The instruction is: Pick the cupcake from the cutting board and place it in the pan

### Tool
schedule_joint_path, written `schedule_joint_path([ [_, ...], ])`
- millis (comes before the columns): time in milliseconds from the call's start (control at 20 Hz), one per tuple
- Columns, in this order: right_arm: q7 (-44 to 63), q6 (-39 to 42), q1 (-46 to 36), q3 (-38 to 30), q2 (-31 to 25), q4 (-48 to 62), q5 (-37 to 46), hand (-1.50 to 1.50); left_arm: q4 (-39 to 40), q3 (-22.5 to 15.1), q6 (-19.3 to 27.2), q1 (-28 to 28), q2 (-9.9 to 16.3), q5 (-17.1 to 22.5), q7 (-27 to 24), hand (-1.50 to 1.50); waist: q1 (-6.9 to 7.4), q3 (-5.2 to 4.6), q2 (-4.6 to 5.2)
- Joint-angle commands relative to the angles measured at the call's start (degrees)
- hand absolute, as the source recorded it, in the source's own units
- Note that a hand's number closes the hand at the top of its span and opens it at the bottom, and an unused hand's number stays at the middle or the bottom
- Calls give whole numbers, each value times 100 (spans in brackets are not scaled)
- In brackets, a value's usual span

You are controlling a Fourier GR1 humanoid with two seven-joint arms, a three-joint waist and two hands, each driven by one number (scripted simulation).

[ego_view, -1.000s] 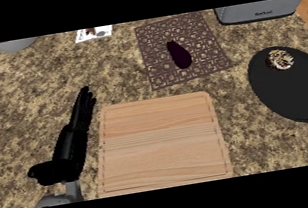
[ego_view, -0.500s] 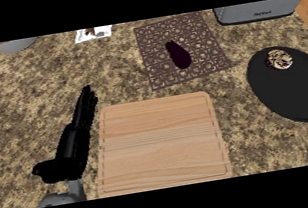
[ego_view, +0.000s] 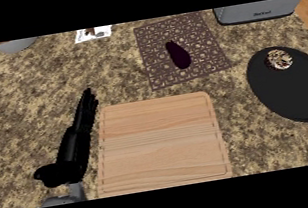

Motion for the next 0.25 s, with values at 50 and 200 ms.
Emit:
schedule_joint_path([
  [50,-649,327,190,-33,-211,77,51,-150,167,227,-125,-134,117,36,-59,0,-1,2,4],
  [200,-590,-205,-100,10,-75,171,204,-150,-30,29,-127,151,-36,5,-205,0,28,4,7],
])
